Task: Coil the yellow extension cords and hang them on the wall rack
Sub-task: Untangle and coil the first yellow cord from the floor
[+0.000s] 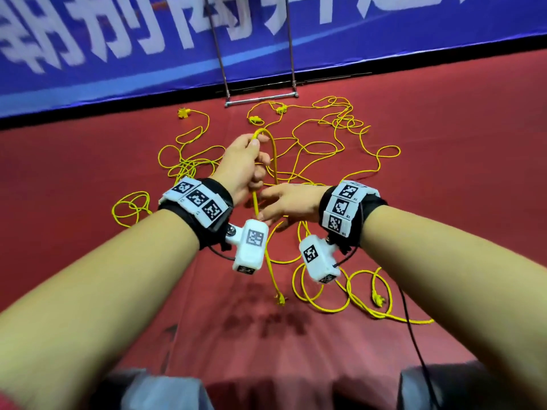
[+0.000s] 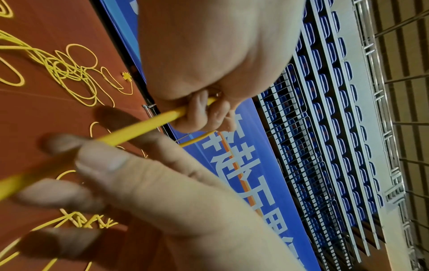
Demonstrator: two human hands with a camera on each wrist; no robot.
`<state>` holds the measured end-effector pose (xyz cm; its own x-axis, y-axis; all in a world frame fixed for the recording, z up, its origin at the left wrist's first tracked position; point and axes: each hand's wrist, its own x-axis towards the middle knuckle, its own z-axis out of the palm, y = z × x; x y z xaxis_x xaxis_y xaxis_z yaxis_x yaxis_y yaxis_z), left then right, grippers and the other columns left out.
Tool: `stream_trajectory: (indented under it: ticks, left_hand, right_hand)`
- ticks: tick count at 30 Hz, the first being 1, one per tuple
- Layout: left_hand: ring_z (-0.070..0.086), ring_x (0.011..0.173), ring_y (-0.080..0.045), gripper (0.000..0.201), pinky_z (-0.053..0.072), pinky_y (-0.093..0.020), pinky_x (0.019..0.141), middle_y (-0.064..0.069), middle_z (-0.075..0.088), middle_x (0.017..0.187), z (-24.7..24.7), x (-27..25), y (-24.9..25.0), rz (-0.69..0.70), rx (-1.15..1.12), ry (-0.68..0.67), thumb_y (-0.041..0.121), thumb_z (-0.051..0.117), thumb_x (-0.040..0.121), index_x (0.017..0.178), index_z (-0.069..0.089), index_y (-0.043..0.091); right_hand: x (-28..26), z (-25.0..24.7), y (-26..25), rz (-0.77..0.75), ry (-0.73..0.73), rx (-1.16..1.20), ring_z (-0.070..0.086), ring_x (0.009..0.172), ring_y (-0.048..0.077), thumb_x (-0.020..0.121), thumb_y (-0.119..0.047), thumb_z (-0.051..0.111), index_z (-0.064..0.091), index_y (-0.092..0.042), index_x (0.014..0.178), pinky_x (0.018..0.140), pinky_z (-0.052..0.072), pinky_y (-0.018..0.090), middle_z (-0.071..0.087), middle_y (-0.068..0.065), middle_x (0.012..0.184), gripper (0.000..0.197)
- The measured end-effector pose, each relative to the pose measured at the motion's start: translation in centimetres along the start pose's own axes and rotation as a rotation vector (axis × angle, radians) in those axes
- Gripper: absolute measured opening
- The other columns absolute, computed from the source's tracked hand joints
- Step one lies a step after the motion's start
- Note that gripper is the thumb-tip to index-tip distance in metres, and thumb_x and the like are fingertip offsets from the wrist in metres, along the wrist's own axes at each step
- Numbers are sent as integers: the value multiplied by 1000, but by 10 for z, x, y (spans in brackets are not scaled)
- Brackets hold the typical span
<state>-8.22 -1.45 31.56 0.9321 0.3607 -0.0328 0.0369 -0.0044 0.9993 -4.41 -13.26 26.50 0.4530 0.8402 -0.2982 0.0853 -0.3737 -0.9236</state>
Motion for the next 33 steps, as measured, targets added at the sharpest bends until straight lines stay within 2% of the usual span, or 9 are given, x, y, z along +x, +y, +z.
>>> stream_trajectory:
  ticks: [2,6,10,13,17,22,27,31,33]
  left_hand:
    - [31,40,-8,23,18,-15,45,2,49,67,7,7,-5,-4,26,-32,21,30,108,106,53,20]
    - [34,40,-9,24,15,-19,45,3,50,68,15,26,-16,-17,51,-153,19,36,106,99,59,19]
    - [30,40,-9,23,14,-23,46,3,46,63,10,37,-30,-45,30,-333,17,41,101,95,64,16]
    - [27,40,-9,31,14,-23,48,3,37,57,0,42,-40,-123,68,-466,16,46,95,74,68,20]
    - [54,60,-16,18,42,-26,56,-5,59,71,-14,42,-58,-278,326,-556,19,54,88,85,70,9]
    - [62,101,-27,35,47,-39,89,-10,69,106,-45,55,-67,-452,101,-330,37,41,97,106,64,13]
    - [63,83,-25,52,50,-41,82,-8,65,88,-46,61,-45,-497,-243,-214,54,33,99,100,58,9]
    - [62,57,-20,40,53,-31,62,-4,65,67,-33,59,-35,-551,-346,-76,42,39,102,85,51,8]
    - [65,53,-20,37,57,-30,51,-3,63,61,-26,61,-35,-589,-413,-49,32,42,103,79,51,6]
  right_hand:
    - [2,-5,3,27,24,11,63,81,17,94,-8,60,61,-25,89,75,49,34,70,-13,73,18]
    - [8,-36,20,120,241,299,66,79,25,100,-14,49,53,-16,105,67,51,32,68,10,98,7]
    - [18,-62,31,179,435,904,65,86,30,103,-53,23,48,-6,96,75,50,38,68,15,95,55]
    - [35,-70,28,124,478,1133,68,71,26,104,-51,25,56,4,97,68,54,35,70,13,78,64]
    - [51,-73,21,208,578,926,60,41,11,105,-17,33,53,-10,91,46,46,21,59,-2,47,25]
    - [52,-59,5,69,387,480,56,45,12,103,-4,36,51,-18,119,43,40,19,57,5,67,25]
    - [46,-32,-1,10,199,76,60,54,13,99,2,42,60,-15,125,43,37,19,62,7,77,36]
    - [41,-31,6,-58,165,-100,61,58,13,95,6,48,66,-15,109,47,36,21,64,4,78,30]
    - [39,-32,11,-57,96,-201,63,64,18,92,7,53,65,-3,101,52,45,24,67,5,79,18]
